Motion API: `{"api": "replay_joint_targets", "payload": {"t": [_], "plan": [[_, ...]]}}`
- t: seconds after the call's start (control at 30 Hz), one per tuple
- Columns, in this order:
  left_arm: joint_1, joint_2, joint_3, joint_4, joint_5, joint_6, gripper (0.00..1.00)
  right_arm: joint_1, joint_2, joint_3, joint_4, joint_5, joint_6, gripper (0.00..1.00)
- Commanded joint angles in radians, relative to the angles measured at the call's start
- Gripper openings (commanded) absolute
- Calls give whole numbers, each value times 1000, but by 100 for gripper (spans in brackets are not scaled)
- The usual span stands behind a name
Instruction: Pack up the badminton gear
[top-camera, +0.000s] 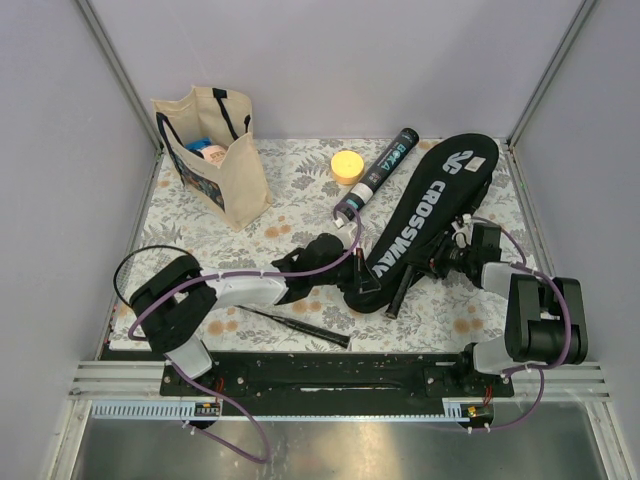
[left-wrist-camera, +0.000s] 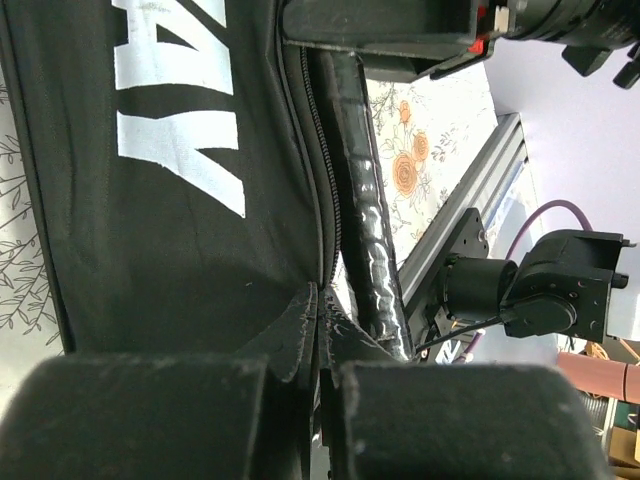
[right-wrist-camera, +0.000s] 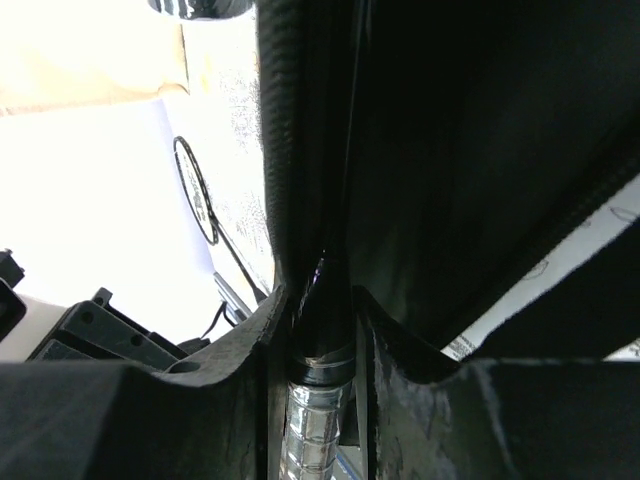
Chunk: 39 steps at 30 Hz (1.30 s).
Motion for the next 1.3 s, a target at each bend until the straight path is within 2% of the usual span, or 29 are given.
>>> {"api": "replay_joint_targets", "payload": {"t": [0.0, 0.13, 0.23, 0.3, 0.33, 0.4, 0.47, 0.5, 0.67, 0.7, 0.73, 0.77, 0.83, 0.87, 1.03, 1.1, 1.27], "plan": [[-1, -3, 16, 62, 8, -34, 0, -7, -71, -61, 17, -15, -44, 36], [1, -1, 40, 24, 0, -23, 0, -5, -131, -116, -21, 8, -45, 53], [1, -4, 53, 10, -3, -19, 0, -5, -189, -136, -92, 53, -68, 54], [-1, -6, 57, 6, -4, -17, 0, -5, -227, -145, -137, 82, -77, 52], [1, -10, 57, 4, -9, -17, 0, -5, -240, -155, -138, 87, -79, 48], [1, -12, 60, 3, -7, -17, 0, -5, -260, -173, -129, 93, -68, 30], [1, -10, 62, 4, -9, -19, 0, -5, -263, -176, -124, 94, -73, 17], [1, -12, 62, 3, -10, -22, 0, -5, -260, -179, -124, 91, -76, 16], [1, -13, 69, -20, -13, 16, 0, -5, -249, -218, -100, 100, -80, 26], [1, -16, 76, -43, -23, 55, 0, -5, -244, -218, -95, 99, -83, 26], [-7, -18, 85, -72, -41, 113, 0, -5, -237, -210, -95, 91, -87, 22], [-14, -18, 102, -123, -64, 162, 3, -5, -234, -202, -100, 84, -90, 18], [-27, -7, 140, -212, -76, 252, 21, -5, -240, -187, -117, 85, -94, 12], [-31, -1, 164, -250, -88, 291, 27, -5, -246, -182, -120, 88, -94, 11], [-62, 54, 261, -310, -121, 411, 48, -5, -246, -164, -102, 113, -79, 9], [-83, 97, 312, -365, -145, 454, 53, -5, -225, -152, -92, 113, -76, 9], [-123, 226, 418, -432, -213, 532, 54, -5, -189, -145, -52, 88, -64, 9]]}}
